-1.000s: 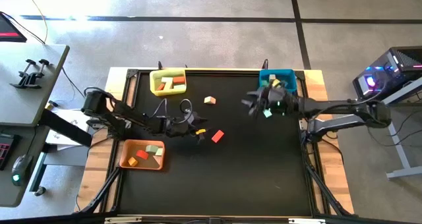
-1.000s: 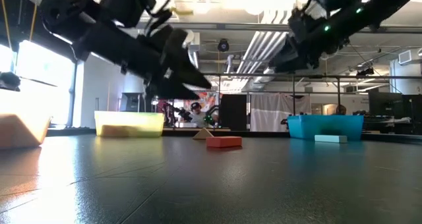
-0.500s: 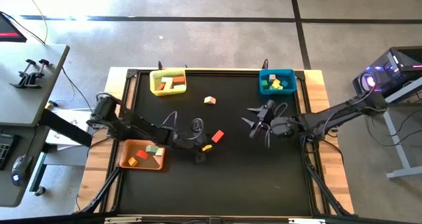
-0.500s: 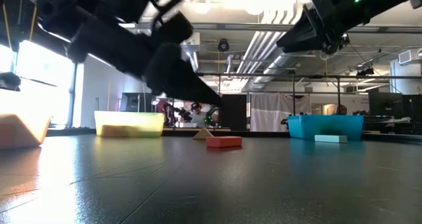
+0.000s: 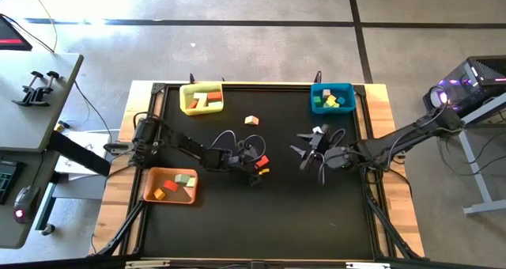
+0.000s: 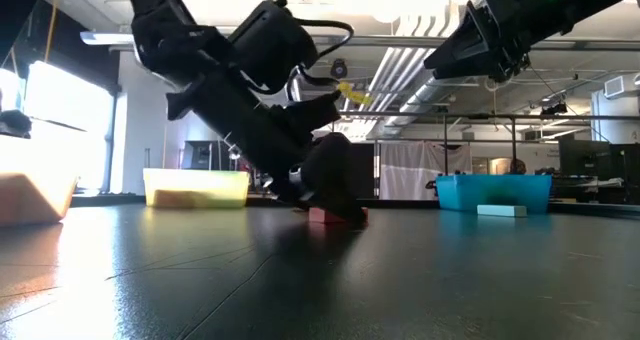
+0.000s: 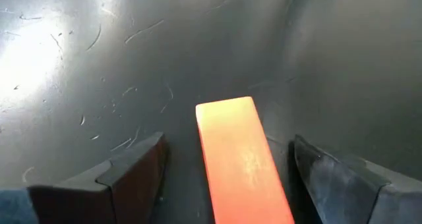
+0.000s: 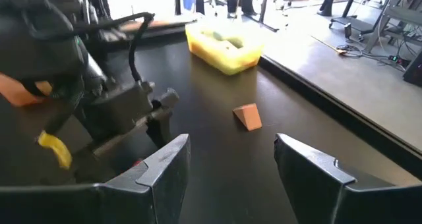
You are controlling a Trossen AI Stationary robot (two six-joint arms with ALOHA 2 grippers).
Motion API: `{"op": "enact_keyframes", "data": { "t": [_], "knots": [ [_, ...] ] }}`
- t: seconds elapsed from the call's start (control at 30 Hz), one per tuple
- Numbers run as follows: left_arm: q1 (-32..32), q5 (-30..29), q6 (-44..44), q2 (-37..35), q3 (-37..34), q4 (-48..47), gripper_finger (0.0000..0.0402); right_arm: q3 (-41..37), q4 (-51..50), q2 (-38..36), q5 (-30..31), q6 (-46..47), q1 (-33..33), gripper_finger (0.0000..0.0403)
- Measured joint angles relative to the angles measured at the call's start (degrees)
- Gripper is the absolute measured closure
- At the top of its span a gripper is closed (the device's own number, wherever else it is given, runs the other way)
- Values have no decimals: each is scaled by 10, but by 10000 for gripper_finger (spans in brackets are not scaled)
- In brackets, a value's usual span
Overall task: Sort blocks by size
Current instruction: Put the orange wooden block into the yellow bin
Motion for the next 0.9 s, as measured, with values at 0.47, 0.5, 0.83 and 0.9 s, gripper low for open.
{"op": "enact_keyframes", "data": {
  "t": [0.47,0.5,0.83,0.9],
  "knots": [
    [-1,5,10,-19,0,-66,295,0,29,63,1,2,0,187],
    [0,4,16,-31,-1,-81,309,0,33,64,1,2,0,187],
    [32,-287,20,-296,-3,-523,310,0,39,64,-4,-4,0,187],
    [53,-305,0,-348,-6,-578,310,0,41,64,-4,-5,0,187]
  ]
}}
